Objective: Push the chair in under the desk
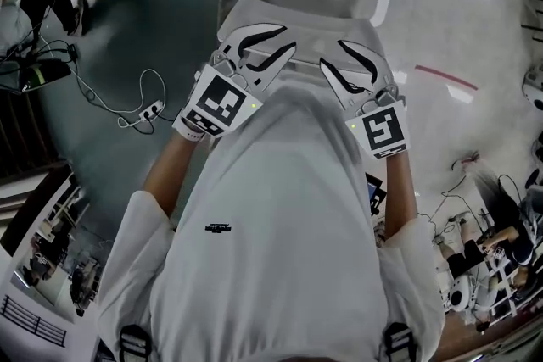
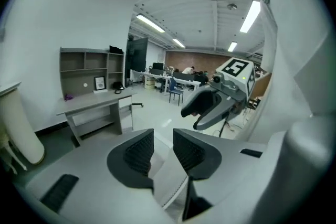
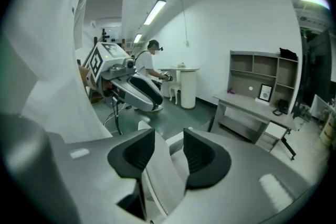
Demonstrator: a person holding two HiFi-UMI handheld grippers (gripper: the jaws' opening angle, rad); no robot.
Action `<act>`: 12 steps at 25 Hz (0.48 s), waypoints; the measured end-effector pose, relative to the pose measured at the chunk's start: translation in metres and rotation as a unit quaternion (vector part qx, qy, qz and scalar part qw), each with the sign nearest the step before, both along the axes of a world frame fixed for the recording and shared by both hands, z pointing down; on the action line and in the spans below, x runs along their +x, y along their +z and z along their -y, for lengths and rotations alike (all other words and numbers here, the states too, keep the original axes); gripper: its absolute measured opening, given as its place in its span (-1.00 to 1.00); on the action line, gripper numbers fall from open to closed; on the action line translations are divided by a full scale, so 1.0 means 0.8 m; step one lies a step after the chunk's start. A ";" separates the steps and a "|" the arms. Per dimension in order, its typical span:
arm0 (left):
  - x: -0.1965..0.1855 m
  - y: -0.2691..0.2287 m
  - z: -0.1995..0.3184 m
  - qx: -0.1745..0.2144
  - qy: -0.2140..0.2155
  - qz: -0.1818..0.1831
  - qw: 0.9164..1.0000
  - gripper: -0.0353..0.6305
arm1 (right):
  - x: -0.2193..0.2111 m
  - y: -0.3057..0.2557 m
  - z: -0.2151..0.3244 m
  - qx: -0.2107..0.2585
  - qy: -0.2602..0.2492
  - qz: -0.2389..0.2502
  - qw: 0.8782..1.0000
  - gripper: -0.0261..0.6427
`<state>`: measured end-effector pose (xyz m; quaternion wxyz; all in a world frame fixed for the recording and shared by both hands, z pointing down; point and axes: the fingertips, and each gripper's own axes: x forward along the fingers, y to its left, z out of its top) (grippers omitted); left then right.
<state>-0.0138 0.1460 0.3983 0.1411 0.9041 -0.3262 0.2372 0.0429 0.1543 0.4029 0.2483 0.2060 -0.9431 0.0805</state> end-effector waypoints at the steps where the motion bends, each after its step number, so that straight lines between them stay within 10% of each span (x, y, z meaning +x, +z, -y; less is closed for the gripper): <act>1: 0.004 0.007 -0.006 -0.007 0.020 0.014 1.000 -0.57 | 0.001 0.005 -0.006 -0.001 -0.019 -0.014 1.000 -0.41; 12: 0.031 0.089 -0.051 -0.084 0.142 0.096 0.982 -0.12 | 0.015 0.072 -0.045 -0.042 -0.124 -0.087 0.988 -0.09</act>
